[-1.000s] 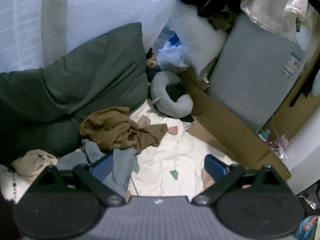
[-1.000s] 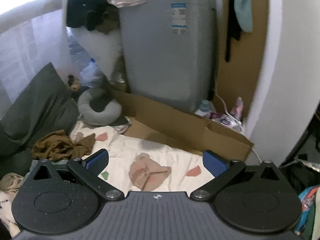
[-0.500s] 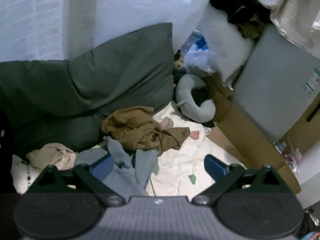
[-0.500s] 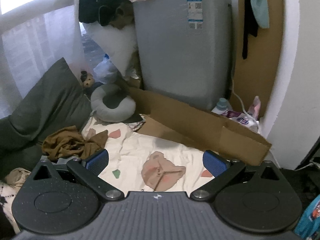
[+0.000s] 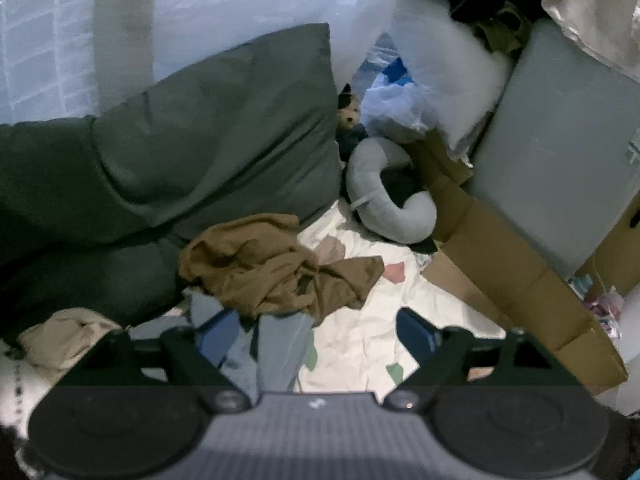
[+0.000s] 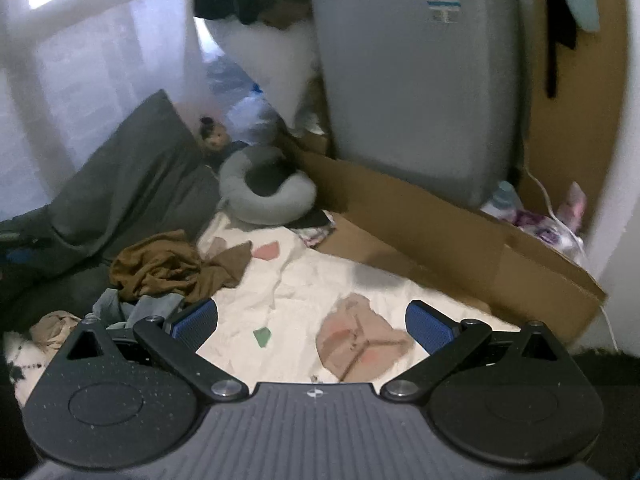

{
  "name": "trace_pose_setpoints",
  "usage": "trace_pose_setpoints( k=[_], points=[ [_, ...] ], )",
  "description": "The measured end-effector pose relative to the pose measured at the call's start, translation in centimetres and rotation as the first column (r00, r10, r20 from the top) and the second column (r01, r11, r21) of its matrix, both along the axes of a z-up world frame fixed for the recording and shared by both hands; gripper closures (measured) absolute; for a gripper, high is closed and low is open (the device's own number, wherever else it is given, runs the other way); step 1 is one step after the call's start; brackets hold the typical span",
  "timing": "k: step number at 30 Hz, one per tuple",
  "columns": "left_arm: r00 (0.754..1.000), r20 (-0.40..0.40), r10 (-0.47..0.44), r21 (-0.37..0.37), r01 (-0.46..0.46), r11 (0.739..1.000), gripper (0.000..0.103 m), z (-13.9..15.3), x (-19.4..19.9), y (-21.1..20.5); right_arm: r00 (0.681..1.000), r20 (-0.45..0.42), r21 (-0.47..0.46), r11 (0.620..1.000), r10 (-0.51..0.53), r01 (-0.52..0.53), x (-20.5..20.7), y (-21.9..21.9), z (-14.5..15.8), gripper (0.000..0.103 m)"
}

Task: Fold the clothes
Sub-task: 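Move the left tool toward the brown shirt on the clothes pile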

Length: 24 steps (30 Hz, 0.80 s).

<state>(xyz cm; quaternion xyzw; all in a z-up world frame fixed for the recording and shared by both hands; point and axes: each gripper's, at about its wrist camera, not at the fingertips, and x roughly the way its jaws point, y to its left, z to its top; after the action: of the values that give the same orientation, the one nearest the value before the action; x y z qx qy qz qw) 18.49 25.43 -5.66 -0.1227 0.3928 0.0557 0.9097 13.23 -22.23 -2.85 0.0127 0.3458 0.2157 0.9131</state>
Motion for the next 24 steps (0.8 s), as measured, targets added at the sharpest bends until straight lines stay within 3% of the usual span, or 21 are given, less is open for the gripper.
trace_pose_setpoints(
  k=[9, 15, 18, 24],
  points=[
    [1.0, -0.025, 0.011, 0.009, -0.01, 1.0, 0.02, -5.5, 4.9, -0.2, 0.999, 0.016, -0.005, 1.0, 0.028, -0.028, 2.0, 0.0, -5.3, 0.0],
    [0.998, -0.068, 0.003, 0.031, 0.0, 1.0, 0.02, -9.9, 8.2, 0.1, 1.0, 0.001, 0.041, 0.999, 0.025, -0.025, 3.1, -0.3, -8.9, 0.0],
    [0.992, -0.124, 0.016, 0.044, -0.011, 0.999, 0.029, -12.9, 10.2, 0.7, 1.0, -0.004, 0.051, 0.998, 0.021, -0.021, 3.7, -0.2, -10.7, 0.0],
    [0.985, -0.156, 0.067, 0.094, -0.053, 0.994, 0.029, -17.0, 13.2, 1.9, 0.999, -0.032, 0.073, 0.997, 0.007, -0.005, 4.7, -0.4, -13.9, 0.0]
  ],
)
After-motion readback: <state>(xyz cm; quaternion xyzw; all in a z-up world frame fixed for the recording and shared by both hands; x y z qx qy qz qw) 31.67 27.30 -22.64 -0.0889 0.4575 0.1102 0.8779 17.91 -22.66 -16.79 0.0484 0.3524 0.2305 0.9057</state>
